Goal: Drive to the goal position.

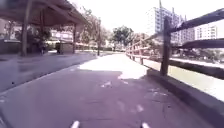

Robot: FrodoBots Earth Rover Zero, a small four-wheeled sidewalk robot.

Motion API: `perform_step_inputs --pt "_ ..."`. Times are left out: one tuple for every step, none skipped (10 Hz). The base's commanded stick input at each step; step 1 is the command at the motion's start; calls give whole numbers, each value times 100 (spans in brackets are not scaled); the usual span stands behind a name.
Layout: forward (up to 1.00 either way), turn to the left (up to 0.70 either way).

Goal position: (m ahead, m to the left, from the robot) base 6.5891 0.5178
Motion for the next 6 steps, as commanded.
perform_step_inputs --pt "100 0" --pt "100 0" --pt "100 0" --pt "100 0" --pt "100 0" --pt "100 0"
